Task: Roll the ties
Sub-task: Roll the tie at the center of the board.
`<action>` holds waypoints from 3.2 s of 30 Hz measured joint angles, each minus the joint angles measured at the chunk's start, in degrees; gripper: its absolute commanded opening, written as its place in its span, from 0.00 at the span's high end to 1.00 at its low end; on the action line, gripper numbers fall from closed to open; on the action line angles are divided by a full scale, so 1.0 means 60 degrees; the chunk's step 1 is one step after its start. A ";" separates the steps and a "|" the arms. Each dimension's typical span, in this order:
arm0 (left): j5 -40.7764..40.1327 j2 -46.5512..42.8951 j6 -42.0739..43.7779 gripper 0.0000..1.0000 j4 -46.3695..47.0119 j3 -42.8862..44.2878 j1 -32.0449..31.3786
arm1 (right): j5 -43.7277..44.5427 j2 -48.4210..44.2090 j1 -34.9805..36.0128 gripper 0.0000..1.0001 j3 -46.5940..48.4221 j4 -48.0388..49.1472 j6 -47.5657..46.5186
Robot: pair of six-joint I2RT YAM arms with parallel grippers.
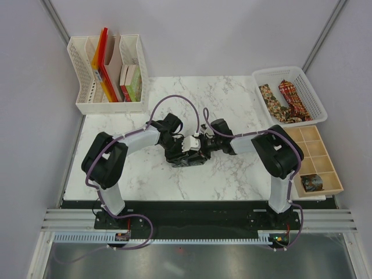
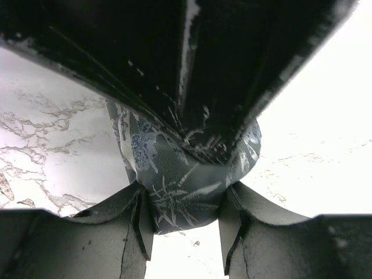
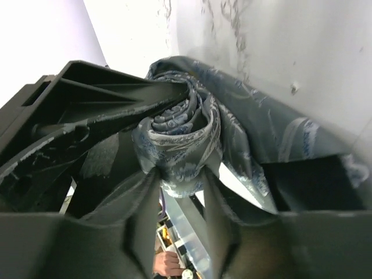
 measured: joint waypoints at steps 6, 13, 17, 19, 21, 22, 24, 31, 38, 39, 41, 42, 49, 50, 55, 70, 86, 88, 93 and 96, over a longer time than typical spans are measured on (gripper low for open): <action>0.0047 -0.0004 0.0033 0.66 -0.0011 0.0000 0.0011 | 0.0025 0.0069 -0.0036 1.00 0.0226 -0.0255 -0.0397; 0.0120 -0.0098 0.0080 0.43 -0.0025 -0.0015 0.0011 | 0.0069 0.0208 -0.0113 1.00 0.0565 -0.0962 -0.1056; 0.0368 -0.0262 0.0109 0.38 -0.0102 -0.0055 0.0011 | 0.0029 0.0433 -0.0211 1.00 0.0732 -0.1410 -0.1370; 0.0539 -0.0368 0.0109 0.35 -0.0193 -0.0055 0.0011 | 0.0029 0.0539 -0.0262 1.00 0.0841 -0.1628 -0.1548; 0.0656 -0.0510 0.0109 0.33 -0.0259 -0.0055 0.0011 | 0.0036 0.0667 -0.0295 1.00 0.0965 -0.1847 -0.1687; 0.0725 -0.0579 0.0109 0.32 -0.0284 -0.0055 0.0011 | 0.0040 0.0736 -0.0310 1.00 0.1038 -0.1978 -0.1759; 0.0838 -0.0688 0.0109 0.30 -0.0299 -0.0058 0.0011 | 0.0073 0.0874 -0.0350 1.00 0.1151 -0.2189 -0.1869; 0.1126 -0.1071 0.0197 0.26 0.0036 -0.0474 0.0087 | -0.0102 0.1162 -0.0430 1.00 0.1534 -0.2721 -0.2065; 0.1078 -0.1188 0.0350 0.24 0.0619 -0.0860 0.0117 | -0.0302 0.1304 -0.0484 1.00 0.1668 -0.2838 -0.2065; 0.1038 -0.1166 0.0350 0.22 0.0674 -0.0860 0.0117 | -0.0299 0.1304 -0.0484 1.00 0.1672 -0.2841 -0.2065; 0.1013 -0.1042 0.0350 0.18 0.0812 -0.0860 0.0117 | -0.0302 0.1304 -0.0484 1.00 0.1665 -0.2838 -0.2062; 0.0994 -0.0922 0.0346 0.17 0.0925 -0.0856 0.0117 | -0.0295 0.1293 -0.0481 1.00 0.1657 -0.2830 -0.2062; 0.0736 -0.0178 0.0182 0.26 0.1468 -0.0645 0.0095 | -0.0237 0.1231 -0.0437 1.00 0.1501 -0.2594 -0.1949; 0.0678 -0.0124 0.0157 0.33 0.1534 -0.0612 0.0084 | -0.0237 0.1231 -0.0419 1.00 0.1483 -0.2565 -0.1931; 0.0565 0.0127 0.0193 0.49 0.1384 -0.0266 0.0076 | -0.0117 0.1107 -0.0408 1.00 0.1286 -0.2288 -0.1712; 0.1166 0.0412 0.1657 0.55 0.0503 0.0120 0.0055 | 0.0750 0.0124 -0.0219 1.00 0.0721 -0.2335 -0.1519; 0.1377 -0.0291 0.1763 0.18 0.0047 -0.0346 0.0317 | -0.0084 0.1038 -0.0437 1.00 0.1144 -0.2353 -0.1694; 0.1490 -0.0685 0.1767 0.18 0.0022 -0.0554 0.0492 | -0.0127 0.1082 -0.0437 1.00 0.1202 -0.2390 -0.1741; 0.1628 -0.1657 0.1756 0.18 0.0135 -0.1060 0.0856 | -0.0149 0.1107 -0.0441 1.00 0.1228 -0.2430 -0.1770; 0.1734 -0.1821 0.1621 0.17 0.0379 -0.1231 0.0863 | -0.0157 0.1118 -0.0444 1.00 0.1246 -0.2466 -0.1774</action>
